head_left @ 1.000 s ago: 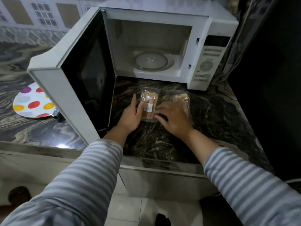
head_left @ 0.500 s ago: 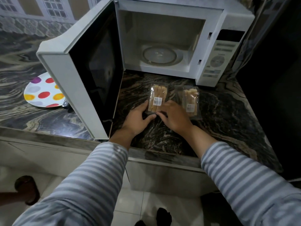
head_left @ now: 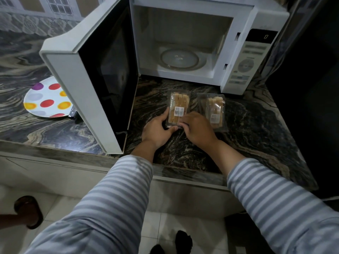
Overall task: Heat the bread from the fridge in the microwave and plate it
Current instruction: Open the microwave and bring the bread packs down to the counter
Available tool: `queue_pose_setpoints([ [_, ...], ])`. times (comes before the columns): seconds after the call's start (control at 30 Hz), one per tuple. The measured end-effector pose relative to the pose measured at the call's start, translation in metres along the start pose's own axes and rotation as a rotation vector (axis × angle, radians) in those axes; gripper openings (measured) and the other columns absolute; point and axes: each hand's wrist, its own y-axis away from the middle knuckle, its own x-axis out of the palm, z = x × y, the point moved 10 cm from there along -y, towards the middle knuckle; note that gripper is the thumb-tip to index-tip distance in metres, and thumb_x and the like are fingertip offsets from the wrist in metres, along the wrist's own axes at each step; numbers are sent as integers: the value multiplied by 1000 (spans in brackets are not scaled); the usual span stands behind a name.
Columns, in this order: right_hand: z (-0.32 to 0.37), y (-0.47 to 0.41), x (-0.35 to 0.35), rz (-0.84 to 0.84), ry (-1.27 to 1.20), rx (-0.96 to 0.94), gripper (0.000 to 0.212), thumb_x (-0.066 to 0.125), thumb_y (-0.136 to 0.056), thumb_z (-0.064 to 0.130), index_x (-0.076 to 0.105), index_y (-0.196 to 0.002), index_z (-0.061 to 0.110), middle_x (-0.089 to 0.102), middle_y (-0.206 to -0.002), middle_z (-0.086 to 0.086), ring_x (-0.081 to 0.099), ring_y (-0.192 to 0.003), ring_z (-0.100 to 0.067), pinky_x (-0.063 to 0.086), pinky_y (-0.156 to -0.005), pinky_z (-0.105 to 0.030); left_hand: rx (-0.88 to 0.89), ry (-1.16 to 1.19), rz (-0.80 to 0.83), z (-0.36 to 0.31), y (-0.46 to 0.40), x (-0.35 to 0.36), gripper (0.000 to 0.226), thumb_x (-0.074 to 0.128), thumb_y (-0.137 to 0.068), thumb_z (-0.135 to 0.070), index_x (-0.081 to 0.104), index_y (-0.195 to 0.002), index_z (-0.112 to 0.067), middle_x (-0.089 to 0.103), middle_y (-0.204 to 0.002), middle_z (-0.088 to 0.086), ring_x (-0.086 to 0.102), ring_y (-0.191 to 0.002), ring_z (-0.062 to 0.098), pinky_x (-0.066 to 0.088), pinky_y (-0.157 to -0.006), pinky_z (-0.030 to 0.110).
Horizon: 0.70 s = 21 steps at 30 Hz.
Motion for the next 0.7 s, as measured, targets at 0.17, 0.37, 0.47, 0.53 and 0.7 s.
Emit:
queue_pose_setpoints([
  [0.17,1,-1,0,-1,4,-6,18,55,-90,9,73,-85,8,70,-85,-7,58,-85,-23,37,-70,-26,-63,28,7,7,-3,5,78,72,-78,-44,31,-144,-46,59,-133,0,53,-124,21,42,-104,33],
  [0.37,3,-3,-2,-26,-6,-12,21,53,-91,11,73,-87,7,71,-86,-10,61,-83,-26,43,-71,-30,-91,23,9,6,-2,4,81,71,-78,-42,25,-144,-51,61,-130,-2,54,-122,20,42,-105,36],
  [0.47,7,-7,-15,-85,-21,-26,20,53,-92,10,72,-86,8,70,-85,-10,60,-81,-26,45,-71,-33,-92,5,7,4,-2,3,89,70,-79,-41,14,-147,-49,62,-128,-2,54,-121,20,40,-105,38],
  [0.53,4,-13,-17,-55,-23,-28,21,52,-93,10,72,-86,8,68,-85,-10,59,-83,-27,43,-71,-31,-92,39,8,4,-2,3,91,71,-79,-43,12,-149,-46,61,-130,-5,52,-124,19,39,-106,37],
  [0.7,5,-15,-30,-115,-21,-64,13,58,-91,9,71,-91,5,67,-91,-10,56,-91,-24,45,-79,-32,-62,169,61,-1,-1,6,94,72,-75,-51,14,-149,-44,55,-137,-10,45,-131,16,34,-110,37],
])
